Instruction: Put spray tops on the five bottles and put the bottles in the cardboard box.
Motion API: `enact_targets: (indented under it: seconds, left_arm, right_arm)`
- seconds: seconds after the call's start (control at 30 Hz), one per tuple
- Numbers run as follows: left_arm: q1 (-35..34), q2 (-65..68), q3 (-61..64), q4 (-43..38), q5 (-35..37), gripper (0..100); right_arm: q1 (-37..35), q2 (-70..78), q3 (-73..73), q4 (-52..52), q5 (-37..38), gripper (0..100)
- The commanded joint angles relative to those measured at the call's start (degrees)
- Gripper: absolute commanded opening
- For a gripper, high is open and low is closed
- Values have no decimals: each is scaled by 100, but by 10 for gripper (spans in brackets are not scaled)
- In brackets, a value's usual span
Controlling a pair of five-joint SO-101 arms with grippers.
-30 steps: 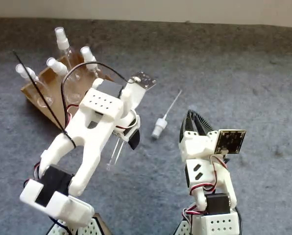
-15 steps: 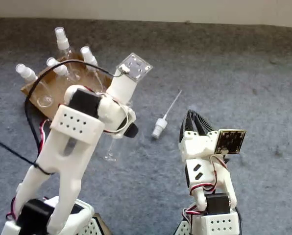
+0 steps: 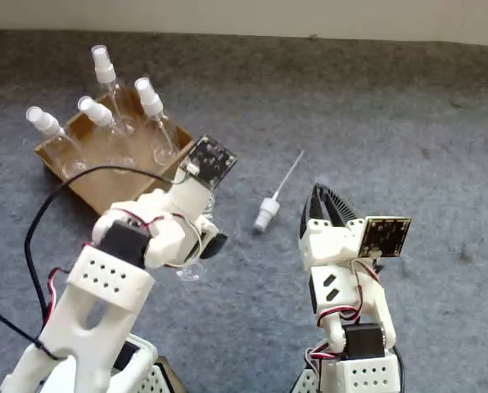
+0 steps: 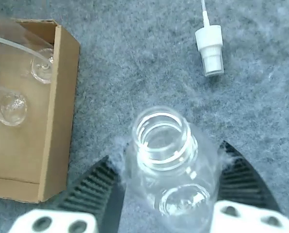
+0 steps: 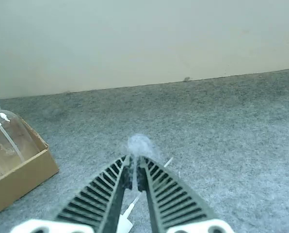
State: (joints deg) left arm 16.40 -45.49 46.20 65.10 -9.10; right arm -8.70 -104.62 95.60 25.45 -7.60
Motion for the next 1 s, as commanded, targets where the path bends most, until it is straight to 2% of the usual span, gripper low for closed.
enact_targets:
  seconds: [0.0, 0.33, 0.5, 0.77, 0.97]
  left_arm:
    - [-233, -690, 831, -923, -26, 203]
    - [-549, -866, 1613, -1565, 9, 203]
    - [-558, -875, 1868, -1758, 9, 203]
    - [-655, -875, 1938, -1758, 9, 203]
    - [-646, -875, 1938, -1741, 9, 203]
  right_arm:
    - [-57, -22, 1015, -136, 70, 15]
    - [-57, -31, 1015, -145, 97, 20]
    - [-145, -31, 866, -136, 686, 21]
    - [-154, -22, -462, 1305, 774, 21]
    - [-251, -13, -901, 1587, 1240, 21]
